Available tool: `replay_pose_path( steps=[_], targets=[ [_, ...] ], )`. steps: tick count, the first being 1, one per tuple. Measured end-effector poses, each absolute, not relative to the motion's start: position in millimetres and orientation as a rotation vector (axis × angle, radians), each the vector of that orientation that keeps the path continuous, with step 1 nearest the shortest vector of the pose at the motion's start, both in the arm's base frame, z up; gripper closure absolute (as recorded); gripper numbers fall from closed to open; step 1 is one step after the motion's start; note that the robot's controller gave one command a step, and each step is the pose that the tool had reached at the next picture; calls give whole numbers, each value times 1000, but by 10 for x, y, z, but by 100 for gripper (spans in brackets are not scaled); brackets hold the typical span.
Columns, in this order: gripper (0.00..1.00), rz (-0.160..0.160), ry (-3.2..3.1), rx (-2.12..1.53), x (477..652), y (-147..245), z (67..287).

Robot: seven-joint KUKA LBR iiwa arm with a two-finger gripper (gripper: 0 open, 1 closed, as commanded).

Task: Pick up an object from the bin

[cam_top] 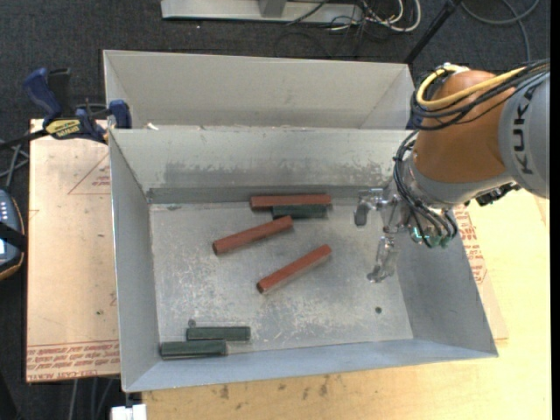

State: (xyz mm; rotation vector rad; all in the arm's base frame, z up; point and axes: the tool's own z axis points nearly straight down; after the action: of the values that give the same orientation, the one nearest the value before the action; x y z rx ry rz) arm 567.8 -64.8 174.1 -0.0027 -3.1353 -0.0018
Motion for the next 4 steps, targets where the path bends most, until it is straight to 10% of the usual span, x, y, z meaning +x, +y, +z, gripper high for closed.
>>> replay_pose_path(
  steps=[1, 2, 3, 4],
  targets=[
    [0, -1, -3143, -1, 5695, -645, 1786],
    [0, 2, -3152, 41, 5814, -397, 1356],
    [100, -2, -3136, 226, 5995, -86, 702],
    [100, -2, -3135, 227, 5995, -86, 702]
  ],
)
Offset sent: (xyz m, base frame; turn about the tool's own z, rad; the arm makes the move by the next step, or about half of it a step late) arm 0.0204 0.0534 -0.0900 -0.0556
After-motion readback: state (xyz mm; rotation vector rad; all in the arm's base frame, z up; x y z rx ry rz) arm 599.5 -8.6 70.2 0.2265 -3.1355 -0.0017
